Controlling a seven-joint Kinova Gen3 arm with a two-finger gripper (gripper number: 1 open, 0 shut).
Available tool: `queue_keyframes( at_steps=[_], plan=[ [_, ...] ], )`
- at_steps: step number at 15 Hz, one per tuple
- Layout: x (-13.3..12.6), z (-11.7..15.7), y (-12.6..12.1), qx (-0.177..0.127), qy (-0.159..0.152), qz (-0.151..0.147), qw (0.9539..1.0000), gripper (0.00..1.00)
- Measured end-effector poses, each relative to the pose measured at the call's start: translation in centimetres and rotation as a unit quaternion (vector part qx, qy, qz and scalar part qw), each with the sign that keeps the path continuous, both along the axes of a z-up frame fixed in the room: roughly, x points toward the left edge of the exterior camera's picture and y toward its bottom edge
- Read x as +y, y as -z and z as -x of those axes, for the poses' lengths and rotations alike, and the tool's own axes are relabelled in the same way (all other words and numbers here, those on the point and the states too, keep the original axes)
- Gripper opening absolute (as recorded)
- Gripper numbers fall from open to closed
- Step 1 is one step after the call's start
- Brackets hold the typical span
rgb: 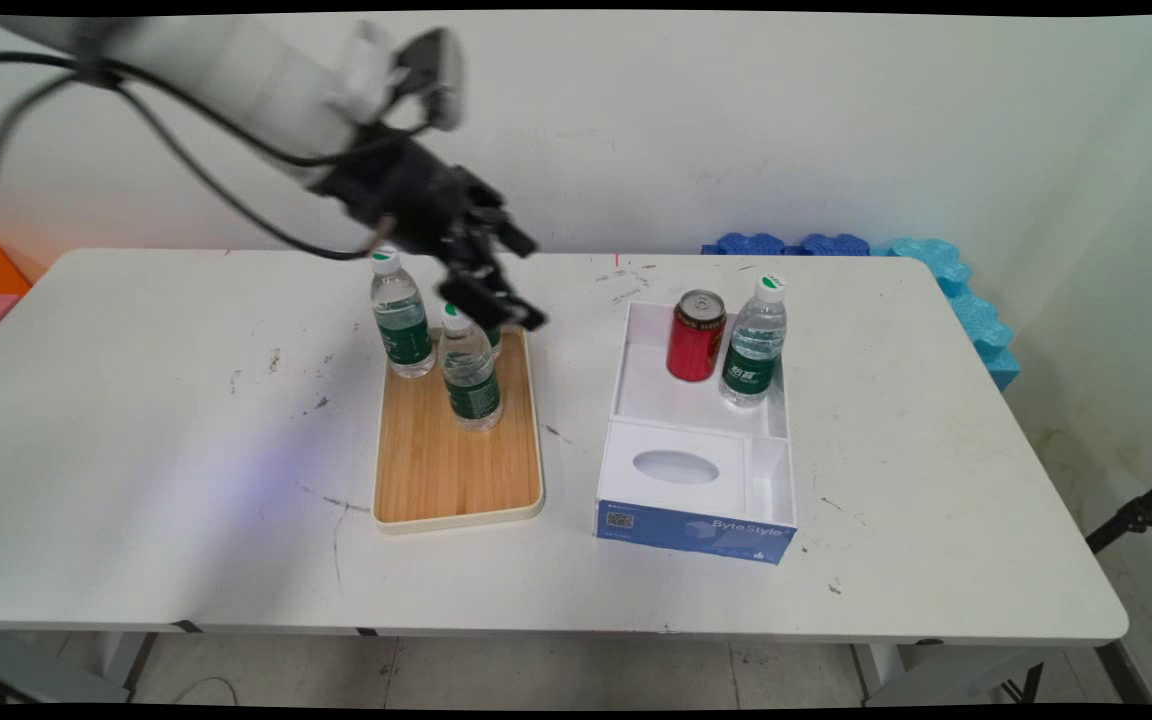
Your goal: Pick up the green bottle from the white box
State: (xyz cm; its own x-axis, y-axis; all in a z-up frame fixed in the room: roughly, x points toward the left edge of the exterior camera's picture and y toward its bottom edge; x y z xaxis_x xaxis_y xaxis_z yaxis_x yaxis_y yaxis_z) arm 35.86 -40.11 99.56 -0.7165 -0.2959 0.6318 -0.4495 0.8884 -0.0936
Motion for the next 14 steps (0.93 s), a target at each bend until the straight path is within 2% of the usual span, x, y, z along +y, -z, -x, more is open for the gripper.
queue_keyframes(
  at_steps=[7, 14],
  plan=[
    [-5.8, 8.5, 4.2, 0.012, -0.006, 0.009, 0.9999, 1.0],
    [-11.1, 15.3, 9.1, 0.014, -0.012, 0.011, 0.9998, 1.0]
  ],
)
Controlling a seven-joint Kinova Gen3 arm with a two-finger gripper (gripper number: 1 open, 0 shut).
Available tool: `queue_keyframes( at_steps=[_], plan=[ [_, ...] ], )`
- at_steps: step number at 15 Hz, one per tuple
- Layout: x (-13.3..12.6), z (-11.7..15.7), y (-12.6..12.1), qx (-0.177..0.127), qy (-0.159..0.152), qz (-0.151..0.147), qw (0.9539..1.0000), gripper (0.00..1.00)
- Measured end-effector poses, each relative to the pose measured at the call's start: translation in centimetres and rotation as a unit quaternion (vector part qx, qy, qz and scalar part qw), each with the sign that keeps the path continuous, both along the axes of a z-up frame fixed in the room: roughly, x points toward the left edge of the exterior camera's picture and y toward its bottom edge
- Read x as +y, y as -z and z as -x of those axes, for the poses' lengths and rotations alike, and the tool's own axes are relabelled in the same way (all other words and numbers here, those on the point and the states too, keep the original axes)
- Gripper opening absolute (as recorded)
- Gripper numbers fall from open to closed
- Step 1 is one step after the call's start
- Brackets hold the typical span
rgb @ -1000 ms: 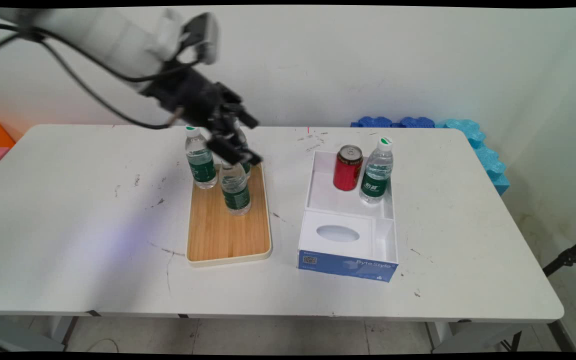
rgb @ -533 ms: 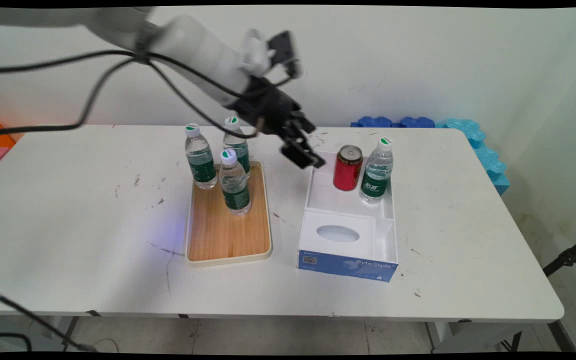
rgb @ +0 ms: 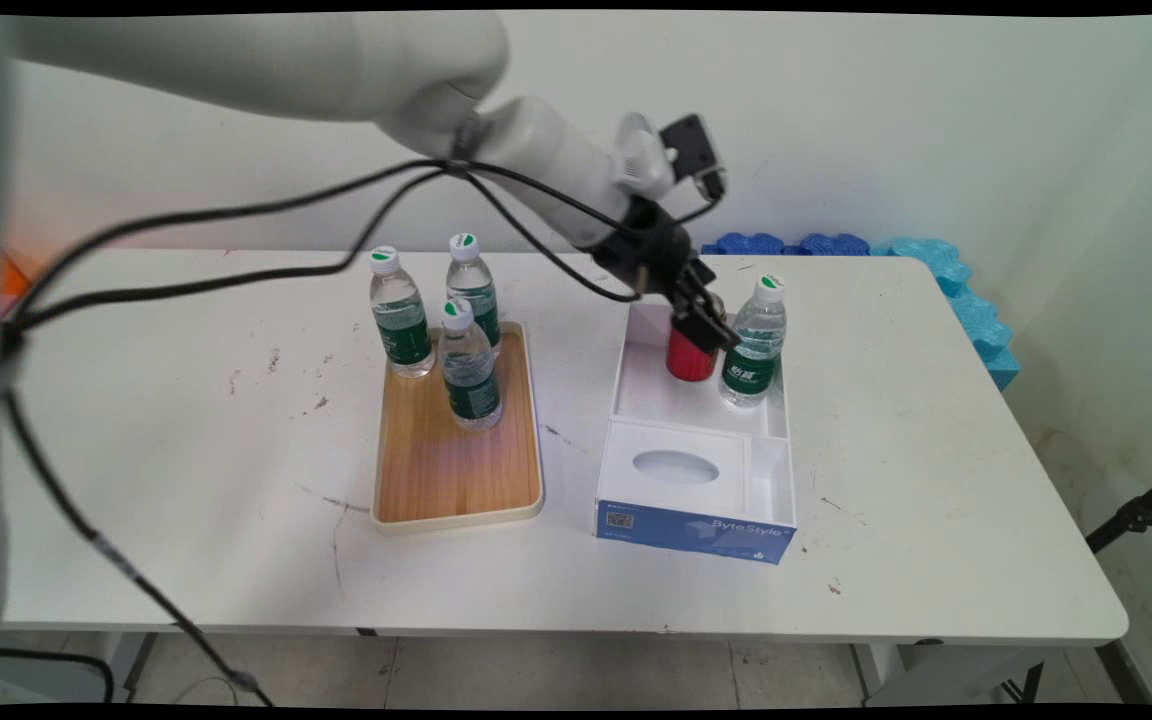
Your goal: Pick up the green bottle from the white box, then place the picked object on the tray
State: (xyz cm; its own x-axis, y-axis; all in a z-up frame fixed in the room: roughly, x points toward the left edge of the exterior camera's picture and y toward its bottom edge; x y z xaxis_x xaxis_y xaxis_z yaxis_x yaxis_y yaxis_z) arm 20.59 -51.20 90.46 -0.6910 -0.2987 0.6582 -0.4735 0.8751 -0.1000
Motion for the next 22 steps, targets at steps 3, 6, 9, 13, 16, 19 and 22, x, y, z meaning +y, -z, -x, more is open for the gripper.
queue_keyframes(
  at_steps=[3, 6, 9, 13, 16, 19, 22],
  plan=[
    [-1.8, 2.1, 1.9, -0.002, -0.003, -0.005, 1.0, 1.0],
    [-3.0, 3.6, 3.2, -0.004, -0.005, -0.009, 0.9999, 1.0],
    [-4.0, 4.9, 4.4, -0.005, -0.006, -0.014, 0.9999, 1.0],
    [-4.9, 6.1, 5.4, -0.005, -0.007, -0.02, 0.9998, 0.0],
    [-5.2, 6.5, 5.8, -0.007, -0.008, -0.023, 0.9997, 0.0],
    [-5.3, 6.7, 6.0, -0.008, -0.01, -0.026, 0.9996, 0.0],
    [-5.2, 7.1, 5.3, -0.005, -0.009, -0.027, 0.9996, 0.0]
  ],
)
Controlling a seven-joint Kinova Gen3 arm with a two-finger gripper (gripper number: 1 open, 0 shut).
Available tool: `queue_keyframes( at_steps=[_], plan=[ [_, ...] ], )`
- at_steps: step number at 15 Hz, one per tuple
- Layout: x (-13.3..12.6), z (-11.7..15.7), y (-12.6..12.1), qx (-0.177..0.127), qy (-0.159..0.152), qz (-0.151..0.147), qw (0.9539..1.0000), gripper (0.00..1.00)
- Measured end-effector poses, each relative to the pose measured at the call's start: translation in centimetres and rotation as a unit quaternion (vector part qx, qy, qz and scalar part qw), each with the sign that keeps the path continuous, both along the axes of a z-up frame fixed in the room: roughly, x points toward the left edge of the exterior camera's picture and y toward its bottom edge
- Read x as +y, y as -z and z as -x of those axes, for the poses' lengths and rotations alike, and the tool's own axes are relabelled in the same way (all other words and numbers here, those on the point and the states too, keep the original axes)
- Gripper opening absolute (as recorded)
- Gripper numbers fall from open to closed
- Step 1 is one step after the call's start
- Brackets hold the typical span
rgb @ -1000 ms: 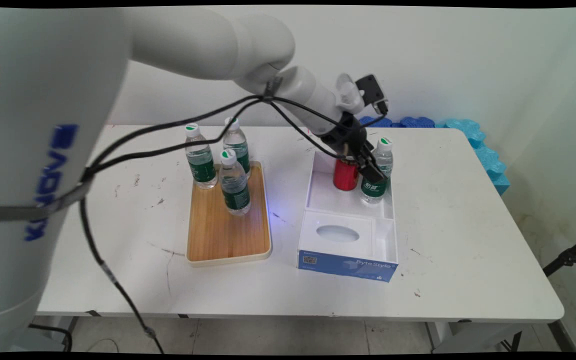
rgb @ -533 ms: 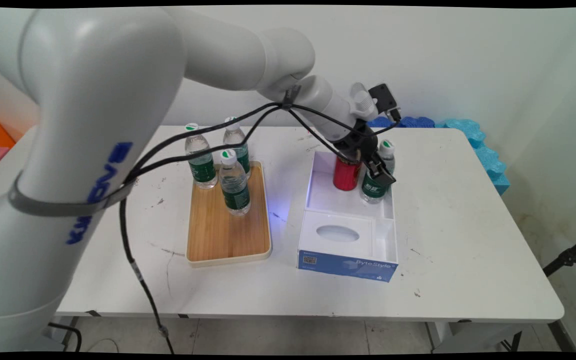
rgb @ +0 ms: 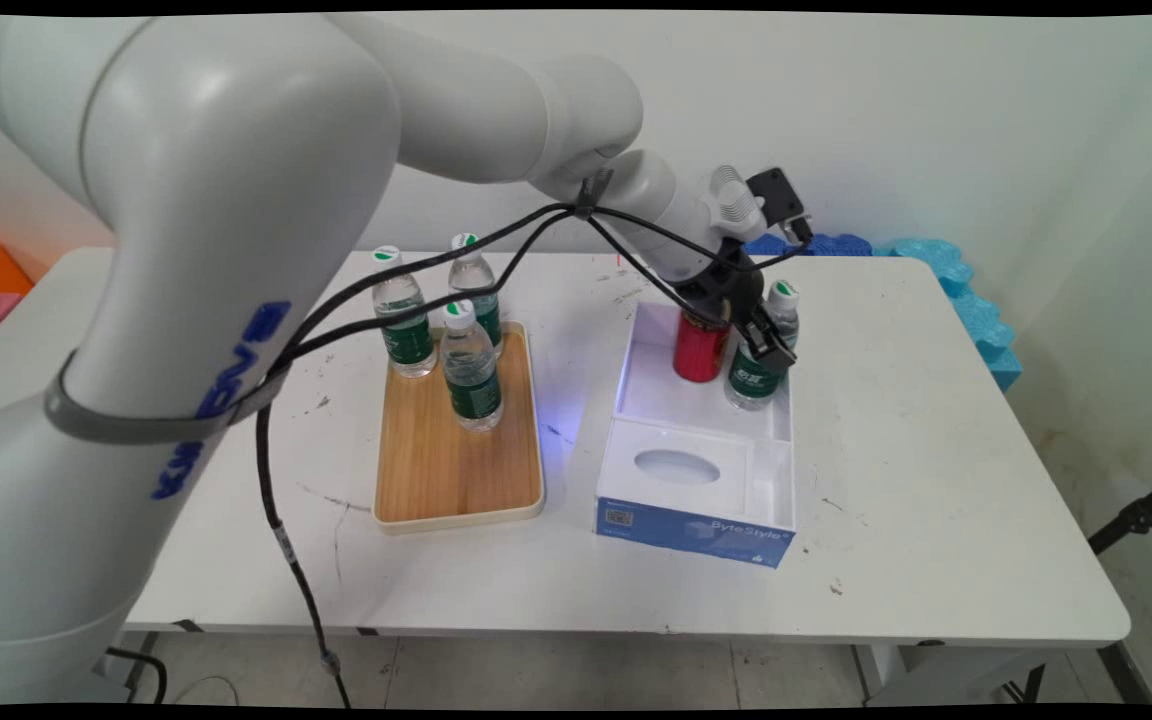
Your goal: Place the picked object on the tray
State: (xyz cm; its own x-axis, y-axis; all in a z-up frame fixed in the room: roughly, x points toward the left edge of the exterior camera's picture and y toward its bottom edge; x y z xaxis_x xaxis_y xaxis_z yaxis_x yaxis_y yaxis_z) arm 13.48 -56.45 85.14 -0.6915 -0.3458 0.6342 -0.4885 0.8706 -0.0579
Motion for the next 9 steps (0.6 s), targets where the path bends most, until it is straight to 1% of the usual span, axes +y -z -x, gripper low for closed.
queue_keyframes(
  at_steps=[2, 5, 9],
  plan=[
    [0.2, 0.4, -1.1, 0.006, 0.001, 0.001, 1.0, 0.0],
    [1.1, -0.2, -3.5, 0.018, -0.002, 0.004, 0.9998, 0.0],
    [3.2, -2.4, -7.3, 0.029, 0.0, 0.017, 0.9994, 0.0]
  ],
)
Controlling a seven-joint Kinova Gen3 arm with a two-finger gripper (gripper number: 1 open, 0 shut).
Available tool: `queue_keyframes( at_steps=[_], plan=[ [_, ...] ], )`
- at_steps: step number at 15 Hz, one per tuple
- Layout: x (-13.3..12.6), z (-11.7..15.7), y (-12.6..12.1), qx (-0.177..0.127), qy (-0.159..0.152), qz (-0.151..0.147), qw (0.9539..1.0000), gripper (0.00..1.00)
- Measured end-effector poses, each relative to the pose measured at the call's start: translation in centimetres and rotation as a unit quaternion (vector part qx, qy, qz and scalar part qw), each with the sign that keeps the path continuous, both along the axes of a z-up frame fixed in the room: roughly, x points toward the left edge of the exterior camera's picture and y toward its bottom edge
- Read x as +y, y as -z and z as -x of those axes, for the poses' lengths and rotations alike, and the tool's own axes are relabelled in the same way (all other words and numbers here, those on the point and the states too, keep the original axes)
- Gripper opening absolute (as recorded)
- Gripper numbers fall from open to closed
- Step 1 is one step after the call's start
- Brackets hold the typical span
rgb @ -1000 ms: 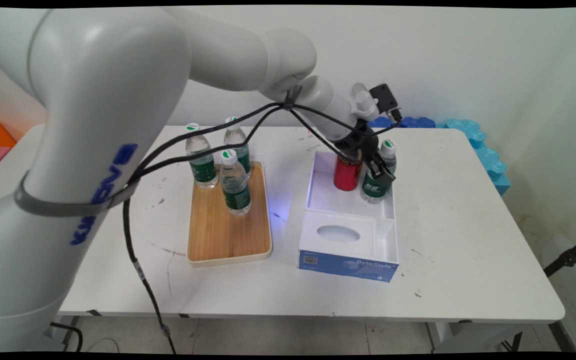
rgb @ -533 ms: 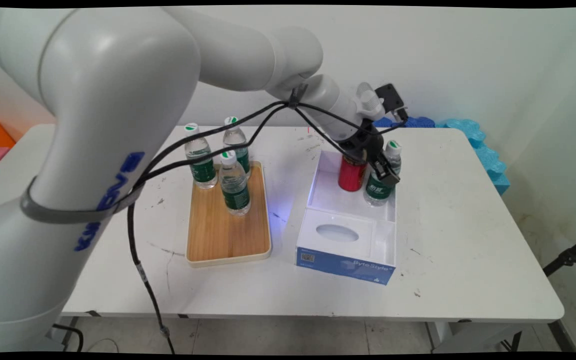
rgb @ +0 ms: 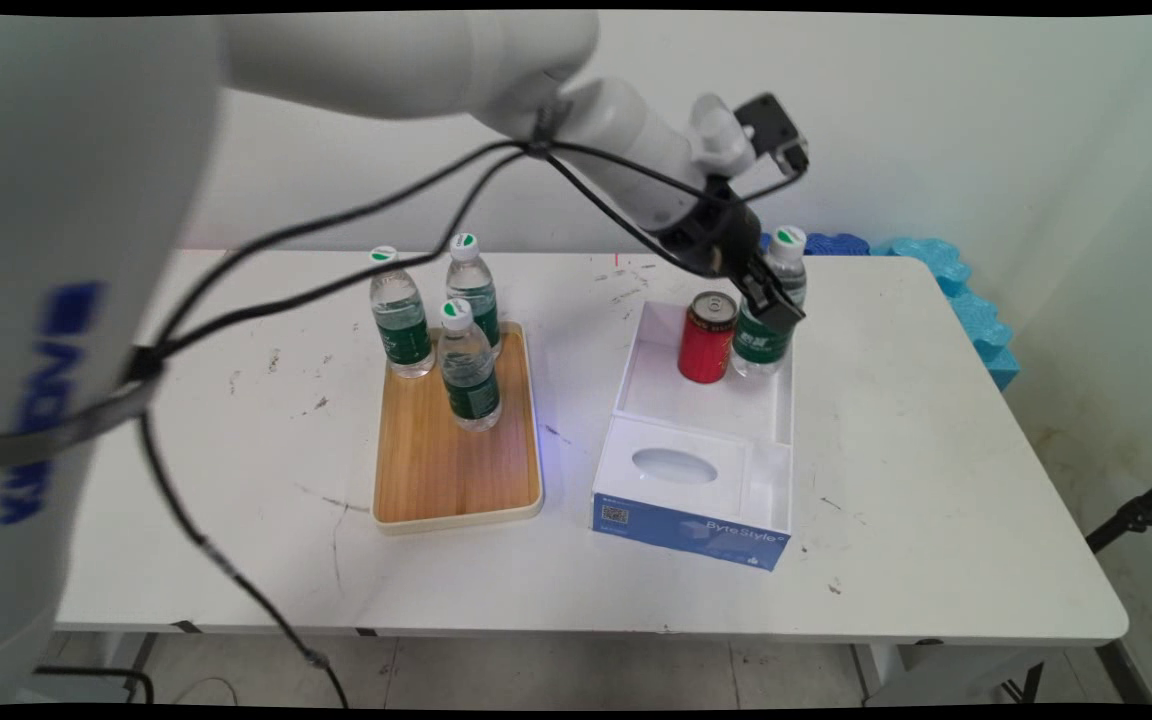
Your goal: Place the picked object on the tray
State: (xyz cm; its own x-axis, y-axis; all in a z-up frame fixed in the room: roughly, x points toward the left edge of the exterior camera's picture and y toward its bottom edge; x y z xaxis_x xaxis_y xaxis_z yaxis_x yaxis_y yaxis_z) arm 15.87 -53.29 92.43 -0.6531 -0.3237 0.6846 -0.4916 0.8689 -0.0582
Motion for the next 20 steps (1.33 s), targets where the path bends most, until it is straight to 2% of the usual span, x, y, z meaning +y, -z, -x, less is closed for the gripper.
queue_keyframes(
  at_steps=[5, 8, 13, 20],
  plan=[
    [4.4, -5.1, -4.6, 0.017, 0.005, 0.004, 0.9998, 0.0],
    [7.8, -9.2, -5.9, 0.021, 0.011, -0.001, 0.9997, 0.0],
    [13.2, -16.8, -5.9, 0.016, 0.017, -0.016, 0.9996, 0.0],
    [18.6, -25.9, -3.3, -0.005, 0.019, -0.026, 0.9995, 0.0]
  ],
)
